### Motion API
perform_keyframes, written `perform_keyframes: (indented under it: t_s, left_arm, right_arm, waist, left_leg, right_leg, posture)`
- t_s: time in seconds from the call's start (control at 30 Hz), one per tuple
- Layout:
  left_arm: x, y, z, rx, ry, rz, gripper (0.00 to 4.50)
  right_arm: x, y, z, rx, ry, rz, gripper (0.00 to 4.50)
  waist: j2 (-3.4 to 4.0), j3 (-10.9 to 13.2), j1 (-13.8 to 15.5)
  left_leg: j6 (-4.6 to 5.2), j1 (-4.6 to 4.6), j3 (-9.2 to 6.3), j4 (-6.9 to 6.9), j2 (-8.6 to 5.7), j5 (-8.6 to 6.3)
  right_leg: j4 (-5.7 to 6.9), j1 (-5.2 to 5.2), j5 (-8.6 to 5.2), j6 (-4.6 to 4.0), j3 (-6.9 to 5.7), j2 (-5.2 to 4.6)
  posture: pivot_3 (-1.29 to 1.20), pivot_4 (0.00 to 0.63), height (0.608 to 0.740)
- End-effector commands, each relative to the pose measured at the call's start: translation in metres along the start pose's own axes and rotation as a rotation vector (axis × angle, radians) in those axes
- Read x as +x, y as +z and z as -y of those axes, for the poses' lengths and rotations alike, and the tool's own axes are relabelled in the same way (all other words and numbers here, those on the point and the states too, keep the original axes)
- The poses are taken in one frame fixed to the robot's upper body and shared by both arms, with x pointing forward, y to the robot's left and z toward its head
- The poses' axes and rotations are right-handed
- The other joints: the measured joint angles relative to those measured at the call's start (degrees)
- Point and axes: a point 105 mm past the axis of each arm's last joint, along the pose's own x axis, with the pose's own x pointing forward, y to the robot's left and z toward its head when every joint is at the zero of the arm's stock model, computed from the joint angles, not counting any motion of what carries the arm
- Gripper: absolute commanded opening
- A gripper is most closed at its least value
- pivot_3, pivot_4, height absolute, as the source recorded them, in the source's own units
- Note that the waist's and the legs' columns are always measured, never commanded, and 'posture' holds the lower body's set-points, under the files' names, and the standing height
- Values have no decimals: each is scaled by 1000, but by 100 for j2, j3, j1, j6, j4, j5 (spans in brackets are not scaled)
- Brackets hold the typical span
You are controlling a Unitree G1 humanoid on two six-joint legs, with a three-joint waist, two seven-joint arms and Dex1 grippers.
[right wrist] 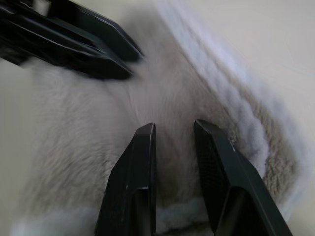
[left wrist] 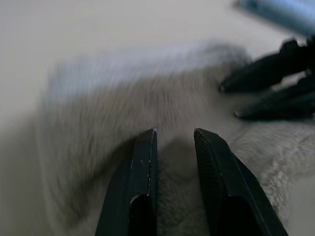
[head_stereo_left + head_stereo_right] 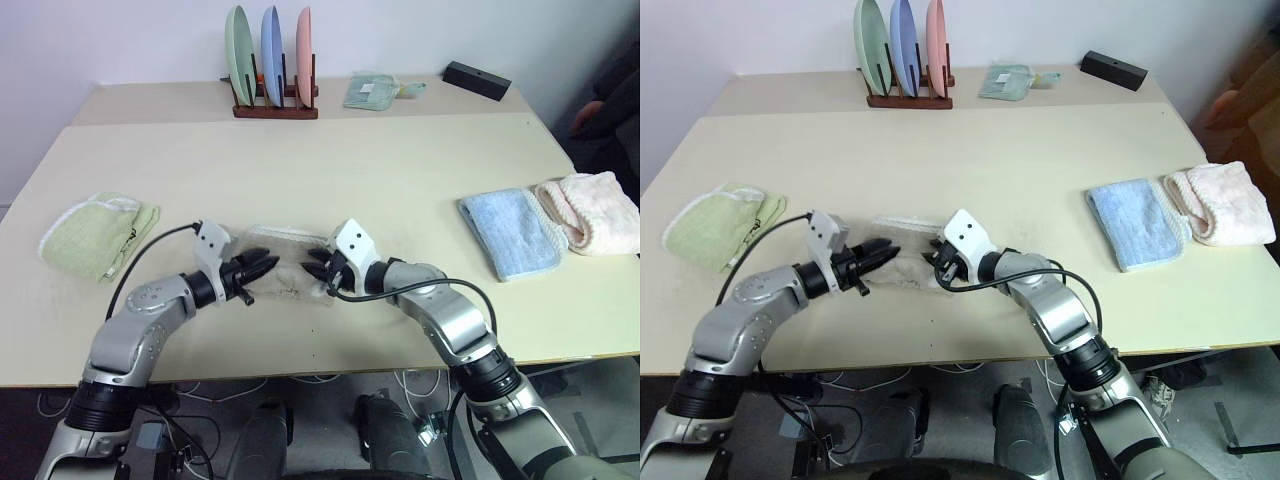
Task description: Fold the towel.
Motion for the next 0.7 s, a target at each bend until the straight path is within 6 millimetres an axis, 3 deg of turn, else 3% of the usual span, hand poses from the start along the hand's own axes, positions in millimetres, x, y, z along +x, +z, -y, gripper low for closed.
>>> perform_keyframes:
  t_s: [0.03,0.2,0.33,0.43,0.6,0.7]
  left_arm:
    - [0,-6,0,37,8,12,1188]
    - [0,-19,-3,34,40,29,1188]
    - [-5,-5,-6,22,56,109,1188]
    - [-19,15,-15,44,94,169,1188]
    - [-44,29,-27,156,145,155,1188]
    - [-52,32,-27,221,137,134,1188]
  right_arm:
    - [2,-17,2,-7,-30,-40,1199]
    - [-4,-29,3,-6,-42,-53,1199]
    - [-17,-4,13,-4,-71,58,1199]
    - [-38,18,13,27,-28,128,2047]
    - [-61,24,17,185,-51,119,4473]
    - [-63,16,17,393,-59,79,4473]
  waist:
    - [-1,-4,7]
    - [6,-15,14]
    - [9,-17,22]
    - [10,-13,18]
    - [9,-12,-10]
    - [9,-12,-3]
  left_leg:
    - [0,0,0,1,0,0]
    - [0,11,-1,3,0,0]
    - [0,11,-1,4,0,0]
    - [0,7,-3,6,0,0]
    - [1,5,-5,0,2,-1]
    - [1,6,-4,-3,2,-1]
  right_leg:
    - [0,1,0,0,0,0]
    - [0,14,0,0,0,0]
    - [-1,15,0,0,0,0]
    - [0,13,1,3,-1,-1]
    - [4,6,1,2,-2,0]
    - [4,5,0,0,-1,0]
  posture:
    - [0,150,740]
    - [0,150,740]
    - [0,150,740]
    - [0,150,740]
    - [0,150,740]
    - [0,150,740]
